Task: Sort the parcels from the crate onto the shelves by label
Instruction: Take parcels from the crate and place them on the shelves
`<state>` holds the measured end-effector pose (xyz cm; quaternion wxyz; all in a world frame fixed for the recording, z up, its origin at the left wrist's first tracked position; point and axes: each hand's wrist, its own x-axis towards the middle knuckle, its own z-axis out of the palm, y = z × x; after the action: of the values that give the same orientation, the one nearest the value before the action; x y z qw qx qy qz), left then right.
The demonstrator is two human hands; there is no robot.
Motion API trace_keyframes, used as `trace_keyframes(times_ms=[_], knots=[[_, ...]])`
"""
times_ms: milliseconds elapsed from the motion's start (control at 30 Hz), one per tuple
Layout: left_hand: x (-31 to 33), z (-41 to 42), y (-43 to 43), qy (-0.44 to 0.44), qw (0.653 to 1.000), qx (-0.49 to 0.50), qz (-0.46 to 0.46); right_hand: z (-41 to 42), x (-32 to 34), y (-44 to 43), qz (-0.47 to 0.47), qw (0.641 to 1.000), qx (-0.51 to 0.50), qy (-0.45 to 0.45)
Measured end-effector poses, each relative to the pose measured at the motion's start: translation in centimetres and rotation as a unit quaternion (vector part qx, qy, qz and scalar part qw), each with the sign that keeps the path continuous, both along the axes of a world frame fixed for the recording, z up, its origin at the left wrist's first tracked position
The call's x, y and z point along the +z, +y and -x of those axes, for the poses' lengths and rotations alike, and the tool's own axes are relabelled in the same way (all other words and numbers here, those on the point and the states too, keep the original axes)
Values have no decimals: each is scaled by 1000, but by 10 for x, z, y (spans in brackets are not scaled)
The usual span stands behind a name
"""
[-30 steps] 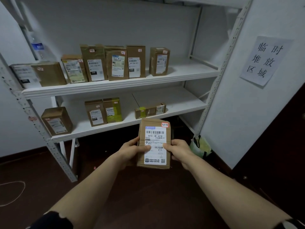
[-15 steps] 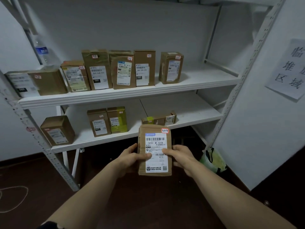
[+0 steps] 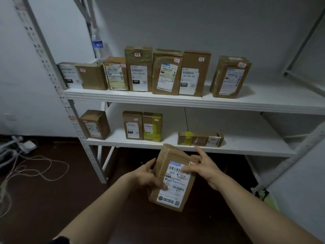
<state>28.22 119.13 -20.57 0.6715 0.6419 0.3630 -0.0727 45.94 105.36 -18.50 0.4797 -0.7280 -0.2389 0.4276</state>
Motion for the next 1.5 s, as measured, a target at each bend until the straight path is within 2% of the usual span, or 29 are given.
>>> trace_keyframes(times_ms=[200,333,533,667,767,867,1067,1200,1500], knots=[[-17,-10,27,40,998,-42,-31,-26,-11,40,24,992,122,22],[-36,-30,63,53,995,-66,-45,-45,-20,72,92,976,197,-28],[-55,-69,103,47,994,-64,-70,-65,-37,118,127,967,190,-111],[-57,-103,121,14,992,-17,-127,-73,-53,148,143,947,185,-221],[-63,-125,131,4,994,-4,-105,-82,-66,168,157,934,198,-252],[-74,-139,137,-2,996,26,-89,-98,-75,181,147,941,200,-228],[-98,-147,145,17,993,103,-45,-132,-83,189,140,973,145,-117],[-102,-153,146,15,988,153,-2,-149,-89,190,145,978,138,-65],[-110,-173,155,21,986,165,24,-170,-100,197,148,978,150,-12]])
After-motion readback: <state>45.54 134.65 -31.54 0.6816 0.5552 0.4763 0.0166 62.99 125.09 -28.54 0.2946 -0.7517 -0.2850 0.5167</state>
